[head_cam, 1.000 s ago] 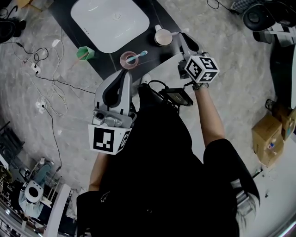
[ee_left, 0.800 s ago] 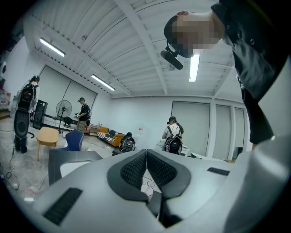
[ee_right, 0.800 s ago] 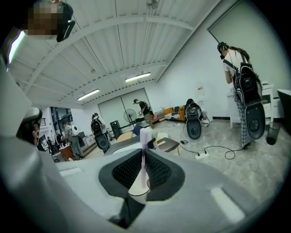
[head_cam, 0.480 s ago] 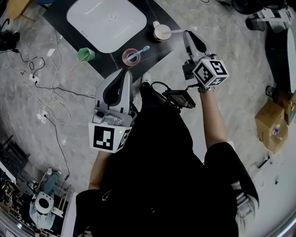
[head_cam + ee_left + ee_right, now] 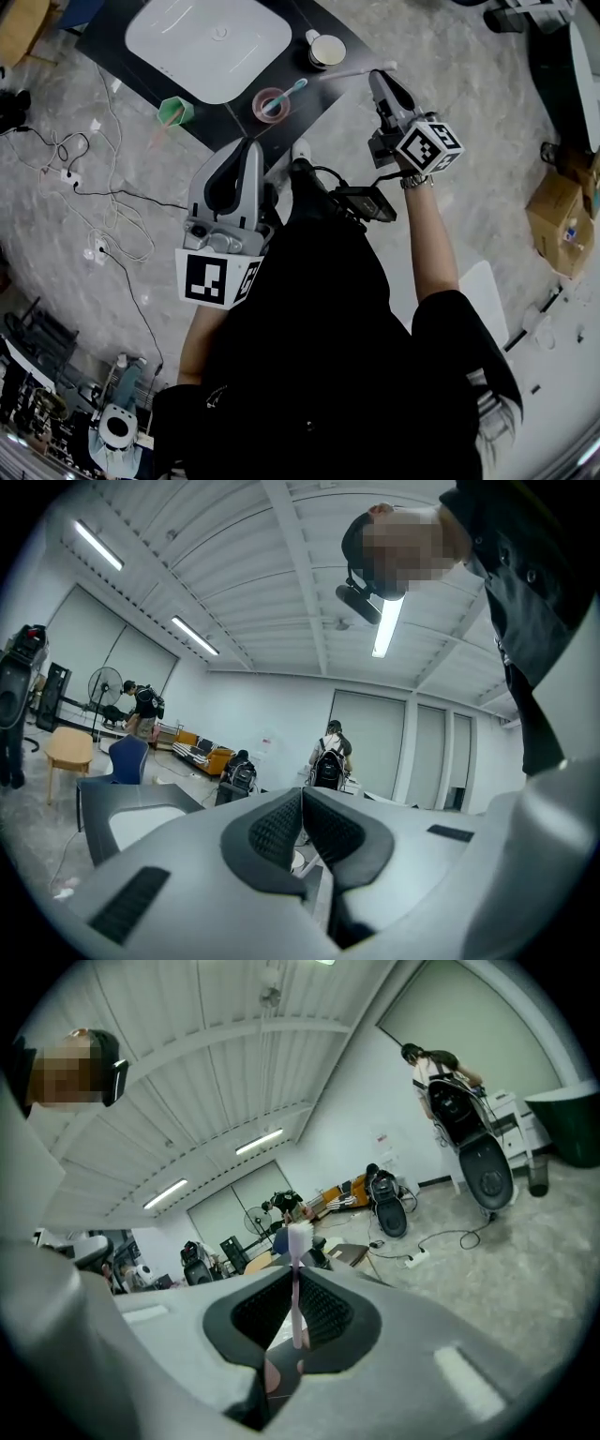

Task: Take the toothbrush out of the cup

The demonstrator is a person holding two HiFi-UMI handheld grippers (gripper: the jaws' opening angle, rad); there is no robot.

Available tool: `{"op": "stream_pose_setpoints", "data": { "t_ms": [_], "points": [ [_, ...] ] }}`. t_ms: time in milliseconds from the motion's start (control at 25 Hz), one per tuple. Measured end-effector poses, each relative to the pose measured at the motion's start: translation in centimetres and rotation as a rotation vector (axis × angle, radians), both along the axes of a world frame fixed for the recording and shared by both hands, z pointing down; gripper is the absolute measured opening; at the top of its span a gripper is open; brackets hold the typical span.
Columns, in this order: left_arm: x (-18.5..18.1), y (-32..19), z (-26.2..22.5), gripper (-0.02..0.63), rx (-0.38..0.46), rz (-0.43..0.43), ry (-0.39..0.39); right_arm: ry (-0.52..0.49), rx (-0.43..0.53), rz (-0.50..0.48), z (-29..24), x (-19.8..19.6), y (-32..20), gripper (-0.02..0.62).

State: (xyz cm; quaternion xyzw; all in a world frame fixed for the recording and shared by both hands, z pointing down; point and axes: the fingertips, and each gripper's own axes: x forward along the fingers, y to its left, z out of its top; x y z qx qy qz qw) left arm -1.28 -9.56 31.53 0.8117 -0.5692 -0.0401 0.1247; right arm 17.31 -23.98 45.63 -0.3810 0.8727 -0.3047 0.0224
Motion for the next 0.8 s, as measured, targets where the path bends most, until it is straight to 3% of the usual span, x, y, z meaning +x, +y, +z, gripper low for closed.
{"op": "stream_pose_setpoints", "data": {
  "t_ms": [200, 800],
  "points": [
    [-0.5, 0.8, 0.9, 0.008, -0.03, 0.03, -0.011, -0.111, -0.127, 0.073, 3.5, 0.5, 0.7, 0.023],
    [0.9, 0.6, 3.4, 0.008, -0.099, 0.069, -0.033, -0.23, -0.384, 0.056, 13.1, -3.2, 0.7, 0.023]
  ]
}}
